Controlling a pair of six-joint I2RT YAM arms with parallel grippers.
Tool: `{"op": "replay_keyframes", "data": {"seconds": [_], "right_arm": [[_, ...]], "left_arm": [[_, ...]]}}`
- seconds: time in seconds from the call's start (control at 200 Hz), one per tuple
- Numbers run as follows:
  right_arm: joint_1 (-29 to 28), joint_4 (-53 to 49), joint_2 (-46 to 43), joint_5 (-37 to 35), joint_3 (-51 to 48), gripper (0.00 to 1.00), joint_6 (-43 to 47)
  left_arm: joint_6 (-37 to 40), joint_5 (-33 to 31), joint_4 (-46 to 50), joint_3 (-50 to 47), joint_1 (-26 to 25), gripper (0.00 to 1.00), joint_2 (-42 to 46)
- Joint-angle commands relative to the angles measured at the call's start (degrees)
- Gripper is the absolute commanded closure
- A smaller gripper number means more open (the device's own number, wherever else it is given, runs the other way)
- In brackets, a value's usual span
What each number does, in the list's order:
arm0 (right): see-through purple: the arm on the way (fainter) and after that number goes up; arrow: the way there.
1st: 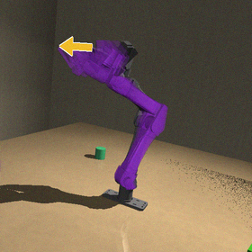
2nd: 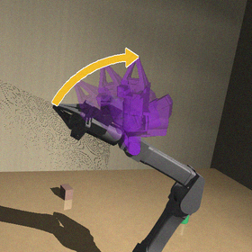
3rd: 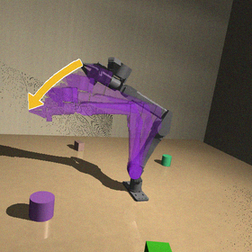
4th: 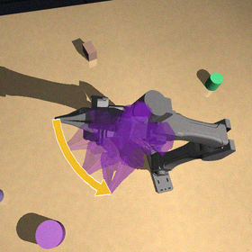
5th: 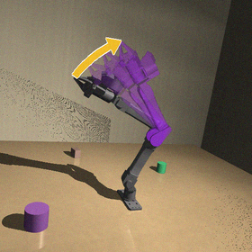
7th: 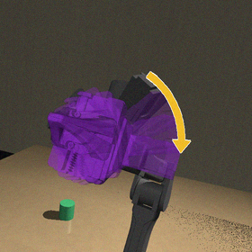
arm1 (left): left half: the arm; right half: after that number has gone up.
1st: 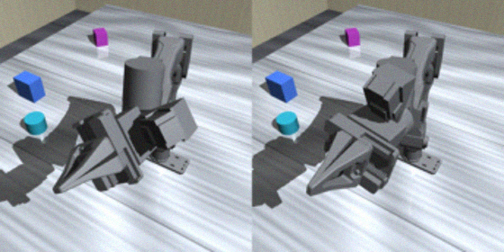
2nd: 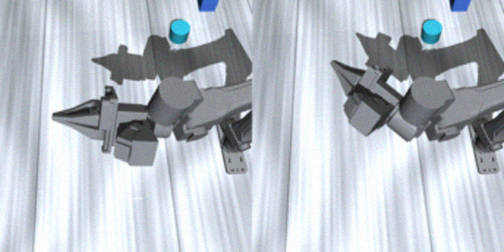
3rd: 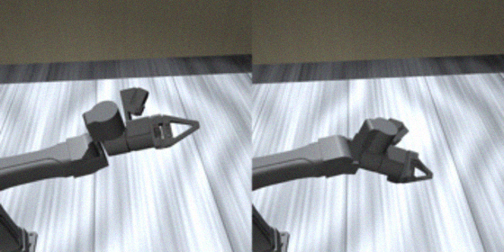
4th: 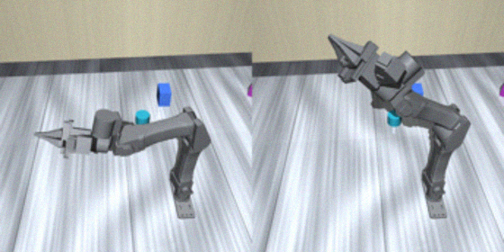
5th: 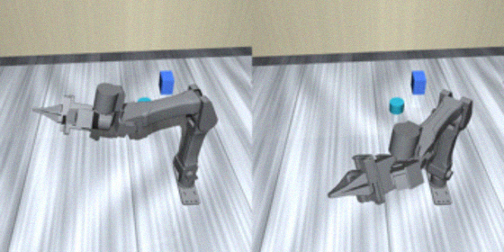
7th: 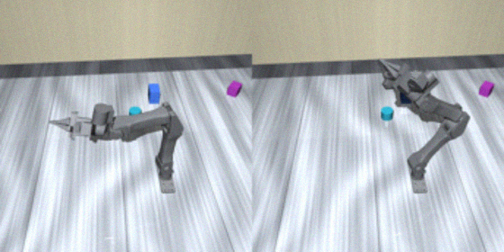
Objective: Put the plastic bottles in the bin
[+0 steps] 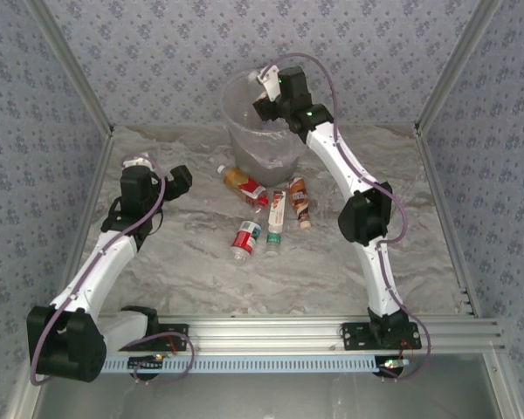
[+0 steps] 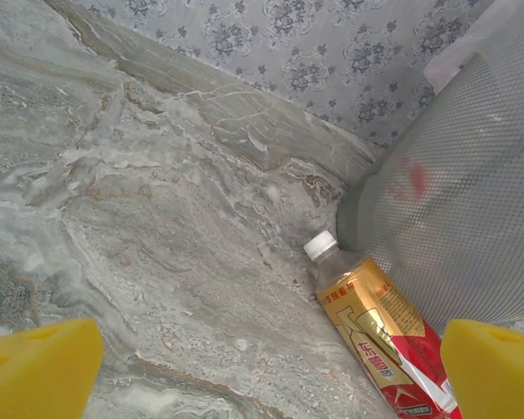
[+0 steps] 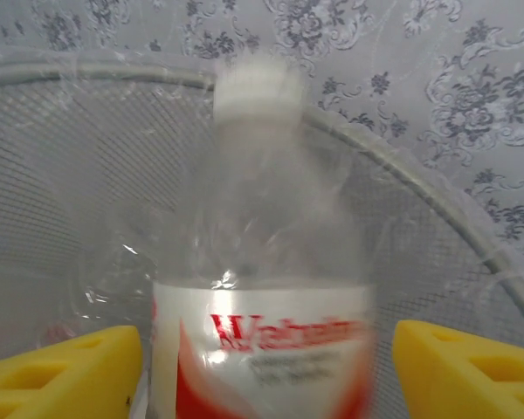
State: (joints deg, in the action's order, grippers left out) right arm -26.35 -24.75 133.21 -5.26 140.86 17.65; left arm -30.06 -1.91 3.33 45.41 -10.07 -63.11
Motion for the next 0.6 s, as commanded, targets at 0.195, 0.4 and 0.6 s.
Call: {"op": "replay_keyframes", "data": {"seconds": [0.195,0.4,0.6], "right_arm": [[-1.1,-0.7,-0.9,-2.9,2.7,0.13,0.1],[-1.2,-0.9,-2.5,-3.2,2.6,0.11,-1.8],[-1.4,-2.1,-5.4,-2.7,1.7,0.09,-5.5]], "left_arm": [[-0.1,1.1,1.0,0.9,0.4,0.01,-0.3],[-0.3,1.8,1.8,1.3,0.4,0.01,-0.7],[-0.2,2.9,3.8,2.1,0.4,0.01,-1.4]]}}
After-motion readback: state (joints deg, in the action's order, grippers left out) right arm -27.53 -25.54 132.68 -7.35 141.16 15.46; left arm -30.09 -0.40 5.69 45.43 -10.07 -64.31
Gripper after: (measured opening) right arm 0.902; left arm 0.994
